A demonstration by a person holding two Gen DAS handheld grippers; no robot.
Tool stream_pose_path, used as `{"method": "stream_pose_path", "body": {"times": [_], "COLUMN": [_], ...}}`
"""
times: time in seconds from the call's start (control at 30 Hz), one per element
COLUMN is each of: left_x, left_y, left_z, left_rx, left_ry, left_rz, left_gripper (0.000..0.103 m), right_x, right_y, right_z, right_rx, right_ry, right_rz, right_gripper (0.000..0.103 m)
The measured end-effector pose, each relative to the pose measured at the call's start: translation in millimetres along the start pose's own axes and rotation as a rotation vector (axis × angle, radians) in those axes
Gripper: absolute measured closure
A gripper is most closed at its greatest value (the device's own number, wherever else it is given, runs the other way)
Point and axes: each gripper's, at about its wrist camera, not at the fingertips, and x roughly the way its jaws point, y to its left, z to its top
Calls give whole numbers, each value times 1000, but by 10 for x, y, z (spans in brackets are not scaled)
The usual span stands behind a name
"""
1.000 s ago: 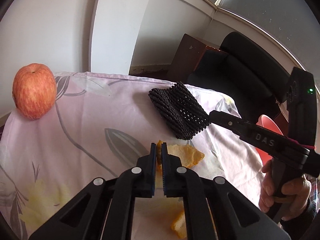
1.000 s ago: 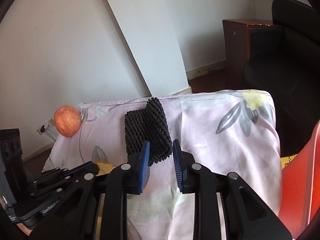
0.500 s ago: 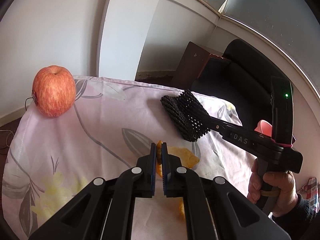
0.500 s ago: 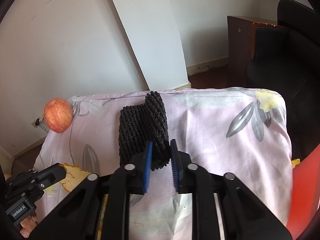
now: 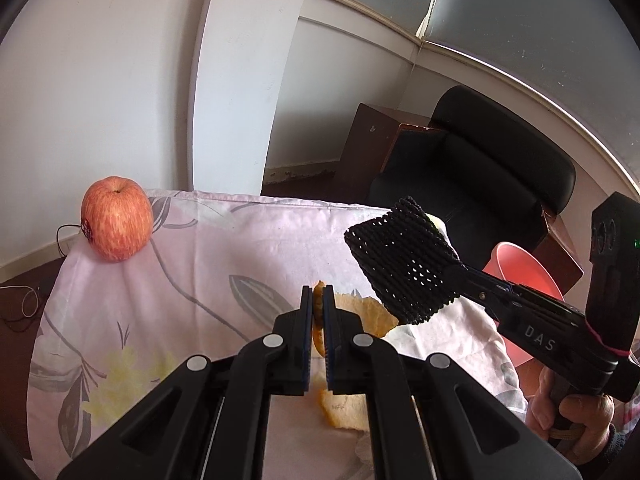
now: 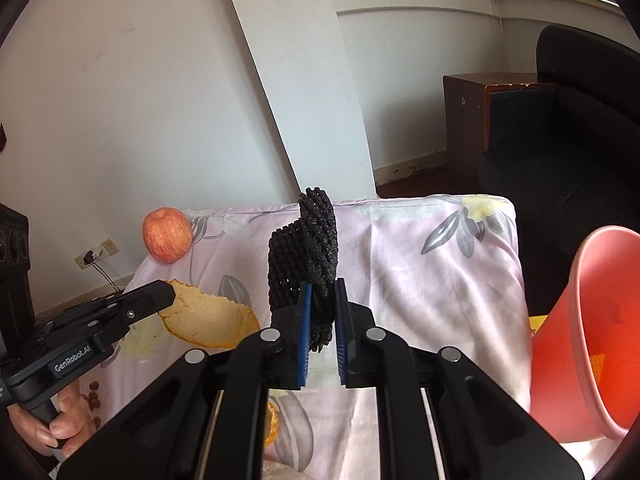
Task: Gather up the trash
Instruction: 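Grasp the black foam net with the right gripper while the left grasps an orange peel, then carry the black net and orange peel over the pink bucket with both grippers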
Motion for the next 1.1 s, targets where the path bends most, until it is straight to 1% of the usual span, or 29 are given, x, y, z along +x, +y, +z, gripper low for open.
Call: {"method": "stream_pose_path", "body": {"times": [0.1,0.23,0.53,0.83,1.1], "left_x": [-62,-129,-153,-156,-133], "left_y": [-68,-203,-634,-1154,-1597], "left_z": [10,13,5,91,147], "left_rx": [9,25,96,176,243], "left_ry": [-6,-13,-4,-23,-37], "left_rz": [-1,-6,-30,-72,-114], "left_gripper": [99,99,99,99,99], "right_x": [-186,-420,-922,-1246,-1436], "right_y": [-42,-99,-500,-885,-1182], "right_z": [-52,-133,-274,-379,-443], "right_rx": [15,16,108,190,250], "right_ry": [-20,-52,-126,-191,-233], "right_rz": [-5,-38,-94,-132,-171], "right_gripper": [92,92,92,92,92]}}
